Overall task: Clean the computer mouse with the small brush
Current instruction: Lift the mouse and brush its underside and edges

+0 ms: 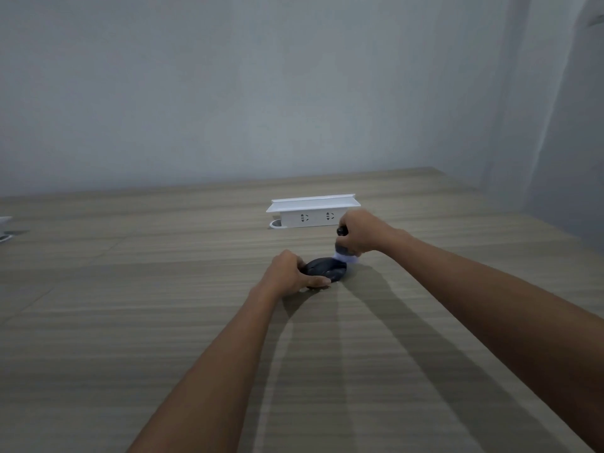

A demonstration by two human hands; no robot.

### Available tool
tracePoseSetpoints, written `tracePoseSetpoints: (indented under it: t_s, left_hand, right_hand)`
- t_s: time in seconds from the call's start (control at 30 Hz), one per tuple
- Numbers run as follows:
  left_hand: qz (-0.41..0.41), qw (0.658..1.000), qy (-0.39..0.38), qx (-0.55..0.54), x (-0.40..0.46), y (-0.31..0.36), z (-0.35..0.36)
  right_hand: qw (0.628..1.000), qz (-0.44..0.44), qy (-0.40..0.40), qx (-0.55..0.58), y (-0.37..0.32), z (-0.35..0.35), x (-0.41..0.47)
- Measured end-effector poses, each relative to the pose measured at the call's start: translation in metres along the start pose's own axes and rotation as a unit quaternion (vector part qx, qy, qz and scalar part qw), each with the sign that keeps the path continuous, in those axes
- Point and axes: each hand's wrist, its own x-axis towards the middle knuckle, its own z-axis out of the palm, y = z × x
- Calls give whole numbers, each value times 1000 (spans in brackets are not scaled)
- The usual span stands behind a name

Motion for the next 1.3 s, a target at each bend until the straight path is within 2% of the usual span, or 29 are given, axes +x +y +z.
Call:
tracePoseSetpoints:
  t_s: [0.23, 0.47, 0.6, 0.8, 1.03, 1.3]
  left_hand:
    - [40, 999, -9, 2, -1, 0, 0]
    - [6, 1000, 14, -21, -2, -3, 2]
    - [3, 1000, 5, -15, -1, -2, 0]
    - [-20, 1000, 9, -12, -3, 1, 2]
    - [-32, 999, 39, -19, -8, 1, 4]
    - [8, 997, 5, -73, -12, 11, -2]
  right_hand:
    - [998, -53, -4, 23, -37, 11, 10]
    - [999, 26, -14, -20, -7, 5, 13]
    - [1000, 14, -7, -6, -6, 4, 6]
    - [997, -38, 10, 74, -22, 3, -6]
    - [986, 48, 49, 154, 21, 9, -16]
    - [966, 57, 56, 245, 33, 21, -13]
